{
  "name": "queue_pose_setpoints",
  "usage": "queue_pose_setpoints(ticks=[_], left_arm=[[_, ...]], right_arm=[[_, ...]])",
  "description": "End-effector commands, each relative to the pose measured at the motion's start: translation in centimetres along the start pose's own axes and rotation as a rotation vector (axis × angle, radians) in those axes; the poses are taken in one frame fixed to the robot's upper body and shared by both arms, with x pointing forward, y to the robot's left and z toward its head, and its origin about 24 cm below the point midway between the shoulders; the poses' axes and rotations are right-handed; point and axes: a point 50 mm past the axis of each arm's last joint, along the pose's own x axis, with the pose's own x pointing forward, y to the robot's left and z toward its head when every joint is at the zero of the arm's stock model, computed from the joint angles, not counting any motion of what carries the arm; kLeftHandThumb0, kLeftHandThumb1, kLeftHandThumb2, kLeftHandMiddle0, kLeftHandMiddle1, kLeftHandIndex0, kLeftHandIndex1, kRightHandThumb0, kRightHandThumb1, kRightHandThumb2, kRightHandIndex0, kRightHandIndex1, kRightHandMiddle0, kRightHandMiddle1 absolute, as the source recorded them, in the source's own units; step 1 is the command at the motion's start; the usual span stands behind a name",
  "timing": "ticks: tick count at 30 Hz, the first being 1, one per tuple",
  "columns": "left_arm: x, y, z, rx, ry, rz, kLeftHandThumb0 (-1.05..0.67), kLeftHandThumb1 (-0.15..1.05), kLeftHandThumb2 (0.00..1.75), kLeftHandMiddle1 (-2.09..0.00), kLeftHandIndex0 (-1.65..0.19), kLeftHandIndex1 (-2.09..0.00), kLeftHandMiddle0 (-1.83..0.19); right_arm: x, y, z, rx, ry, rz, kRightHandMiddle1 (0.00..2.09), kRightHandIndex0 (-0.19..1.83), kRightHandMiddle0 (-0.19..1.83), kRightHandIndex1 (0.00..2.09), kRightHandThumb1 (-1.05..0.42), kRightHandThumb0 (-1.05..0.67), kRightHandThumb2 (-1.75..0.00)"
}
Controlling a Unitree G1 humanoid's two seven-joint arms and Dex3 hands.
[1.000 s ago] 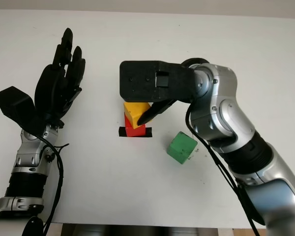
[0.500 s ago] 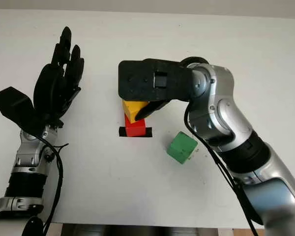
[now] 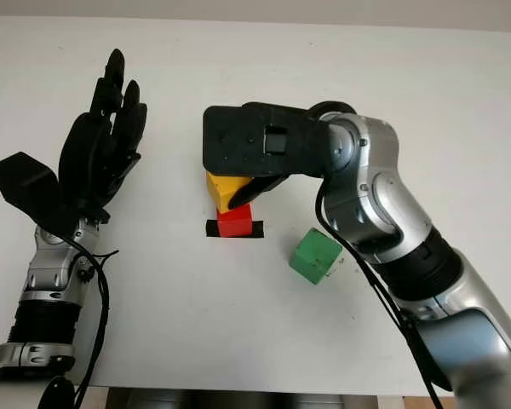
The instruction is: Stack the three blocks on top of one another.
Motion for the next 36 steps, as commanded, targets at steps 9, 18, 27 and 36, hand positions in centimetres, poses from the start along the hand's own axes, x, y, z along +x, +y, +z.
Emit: queue_pose_setpoints(ticks=[9,18,27,36], left_arm=[[-0.26,-0.06,0.07,-0.001,-0.008,0.006,-0.82,1.05,0.37,-0.06,0.17,-0.06,0.16],[-0.26,0.05,0.1,0.008,-0.01,0.0,-0.83,1.05,0.37,-0.05,0.18,-0.05,0.17],[-0.25,0.02,0.16,-0.007,-0.012,-0.002,-0.81,1.05,0.37,-0.05,0.18,-0.05,0.17],[-0.19,0.08,0.19,-0.004,-0.011,-0.007,-0.81,1.05,0.37,-0.06,0.17,-0.06,0.17]], right_arm=[[-0.27,0.07,0.02,0.01,-0.013,0.013,1.84,0.26,0.23,0.04,-0.99,-0.4,-0.05],[-0.27,0.28,-0.1,-0.009,-0.011,0.022,1.86,0.26,0.21,0.04,-1.0,-0.4,-0.05],[-0.35,0.51,-0.23,-0.048,-0.013,0.011,1.75,0.26,0.16,0.04,-1.0,-0.42,-0.05],[-0.58,0.58,-0.63,-0.04,-0.01,0.035,0.51,0.05,0.02,0.03,-0.89,-0.57,-0.05]])
